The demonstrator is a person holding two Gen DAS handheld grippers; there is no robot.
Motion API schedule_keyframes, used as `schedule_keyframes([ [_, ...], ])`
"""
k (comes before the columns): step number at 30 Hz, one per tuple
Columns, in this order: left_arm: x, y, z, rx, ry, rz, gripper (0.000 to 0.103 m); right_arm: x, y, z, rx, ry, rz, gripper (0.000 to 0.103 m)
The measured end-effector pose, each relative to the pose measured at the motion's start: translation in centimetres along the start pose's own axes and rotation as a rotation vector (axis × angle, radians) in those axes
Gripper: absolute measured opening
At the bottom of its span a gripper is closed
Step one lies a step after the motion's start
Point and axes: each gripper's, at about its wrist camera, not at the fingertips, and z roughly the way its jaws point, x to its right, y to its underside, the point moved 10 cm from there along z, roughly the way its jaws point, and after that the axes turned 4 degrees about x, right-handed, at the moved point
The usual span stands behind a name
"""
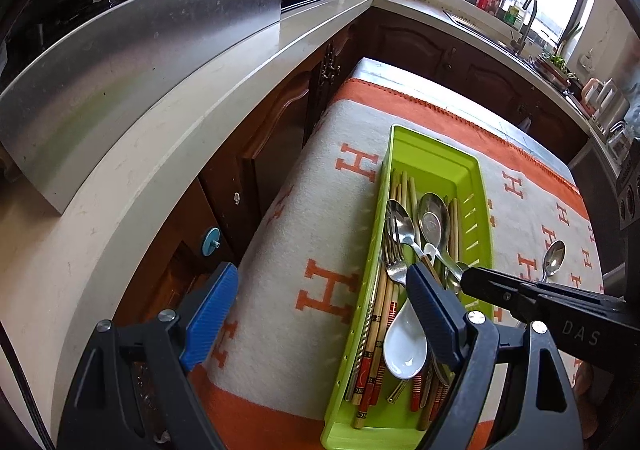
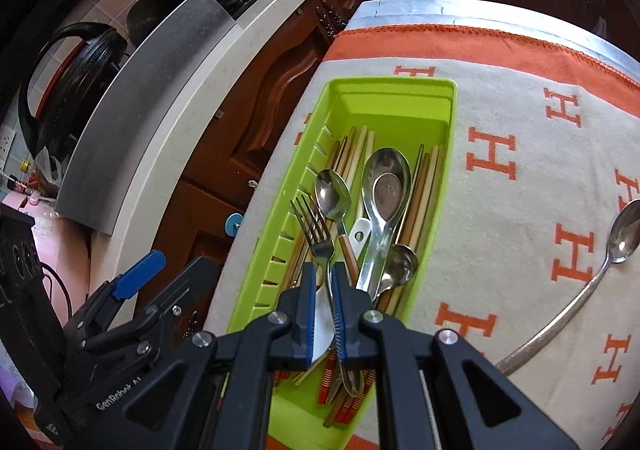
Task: Organize utensils
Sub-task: 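Lower the wooden-handled knife into the green tray and open the right tool, then grasp the last metal spoon by its bowl with the right tool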
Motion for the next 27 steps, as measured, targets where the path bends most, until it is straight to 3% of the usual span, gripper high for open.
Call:
schedule_keyframes([
  [9,1.6,0.8,-0.8,-0.009,0.014,0.032,0.085,0.8,1.0,-2.1,0.042,0.029,-0.056,0.009],
  [15,4.6,1.7,-1.3,-0.013,0.048,0.077,0.088,2.3,1.7,-4.3,0.088,0.061,-0.082,0.01],
  [21,8.7,2.8,-1.3,-0.031,0.1,0.128,0.088,5.4,2.4,-6.5,0.127,0.077,-0.036,0.018],
  [27,12.4,3.4,-0.5,-0.057,0.127,0.165,0.088,9.9,2.8,-8.3,0.165,0.09,0.052,0.019],
])
